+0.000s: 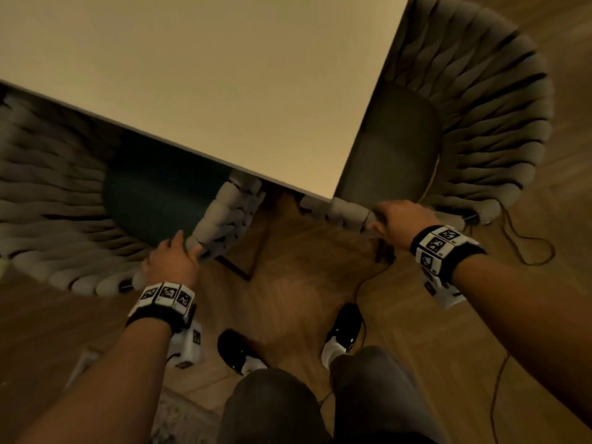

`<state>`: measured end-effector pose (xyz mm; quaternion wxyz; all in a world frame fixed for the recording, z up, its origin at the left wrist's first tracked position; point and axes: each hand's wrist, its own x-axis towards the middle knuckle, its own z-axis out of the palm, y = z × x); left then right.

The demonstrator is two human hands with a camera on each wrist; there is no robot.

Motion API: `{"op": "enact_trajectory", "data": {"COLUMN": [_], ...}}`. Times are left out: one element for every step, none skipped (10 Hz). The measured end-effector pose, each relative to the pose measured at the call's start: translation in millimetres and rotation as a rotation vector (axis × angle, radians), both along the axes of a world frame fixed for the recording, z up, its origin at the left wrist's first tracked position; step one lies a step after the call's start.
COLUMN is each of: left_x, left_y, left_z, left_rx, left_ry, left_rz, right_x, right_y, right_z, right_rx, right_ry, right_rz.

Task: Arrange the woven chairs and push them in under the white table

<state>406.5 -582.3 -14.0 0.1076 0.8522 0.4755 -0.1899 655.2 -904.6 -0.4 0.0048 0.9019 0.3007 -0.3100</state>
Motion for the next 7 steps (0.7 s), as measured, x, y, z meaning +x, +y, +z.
{"op": "enact_trajectory", "data": {"left_x": [-4, -2, -2, -1, -2, -5, -23], "left_y": [13, 12, 7, 3, 3, 10, 16], "left_z": [-7, -9, -11, -10, -8, -3, 4], "left_rx": [-0.129, -0.09, -0.062, -0.036, -0.063, -0.157, -0.209], "left_ry": [0.057, 0.006, 0.013, 0.004, -0.019, -0.116, -0.301], "left_rz": [-0.031, -0.024, -0.017, -0.019, -0.003, 0.014, 0.049], "right_x": [-8, -13, -16, -16, -18, -18, -30], "right_y": [5, 10, 17, 17, 17, 20, 24], "right_z": [-6, -8, -8, -9, -7, -1, 5], "right_rx": [-0.063, -0.041, -0.04, -0.033, -0.042, -0.041, 0.077], "right_ry": [-0.017, -0.047, -0.048, -0.065, -0.05, -0.013, -0.09], "right_rz": [-0.023, -0.031, -0.036, -0.04, -0.065, -0.089, -0.085]}}
